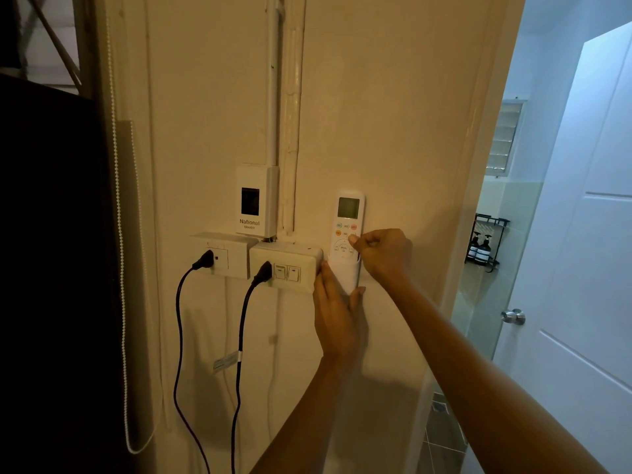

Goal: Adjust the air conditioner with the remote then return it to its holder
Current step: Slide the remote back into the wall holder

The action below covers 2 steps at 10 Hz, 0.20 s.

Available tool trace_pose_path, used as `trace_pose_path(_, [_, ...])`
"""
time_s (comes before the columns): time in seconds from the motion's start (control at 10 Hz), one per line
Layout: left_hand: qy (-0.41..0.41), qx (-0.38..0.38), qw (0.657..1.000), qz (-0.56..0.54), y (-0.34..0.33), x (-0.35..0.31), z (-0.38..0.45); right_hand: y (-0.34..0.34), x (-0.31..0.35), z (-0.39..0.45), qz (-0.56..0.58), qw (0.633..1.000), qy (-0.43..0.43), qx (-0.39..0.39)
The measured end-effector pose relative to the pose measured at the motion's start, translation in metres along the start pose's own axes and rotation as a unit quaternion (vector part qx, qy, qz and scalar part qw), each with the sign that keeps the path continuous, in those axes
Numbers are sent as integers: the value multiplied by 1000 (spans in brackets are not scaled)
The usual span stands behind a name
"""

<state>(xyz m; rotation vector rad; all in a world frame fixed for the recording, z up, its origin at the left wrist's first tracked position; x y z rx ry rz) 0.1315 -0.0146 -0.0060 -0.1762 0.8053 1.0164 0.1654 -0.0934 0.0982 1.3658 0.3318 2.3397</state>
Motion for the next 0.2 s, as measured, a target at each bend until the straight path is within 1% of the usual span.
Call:
trace_pose_path(0.1, [4,13,1000,6,0,3,1,0,0,1,-11,1000,10,4])
trace_pose_path(0.2, [5,11,1000,22,1,5,2,3,0,-1,-8,1000,3,2])
Point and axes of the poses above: each hand's wrist, its own z-axis towards the middle knuckle, its own y-axis out of the back of the hand, x = y × z, the point moved 5 cm from there along z, towards the middle knuckle, and after that the axes turned 5 degrees about -y, right-handed, at the moved point
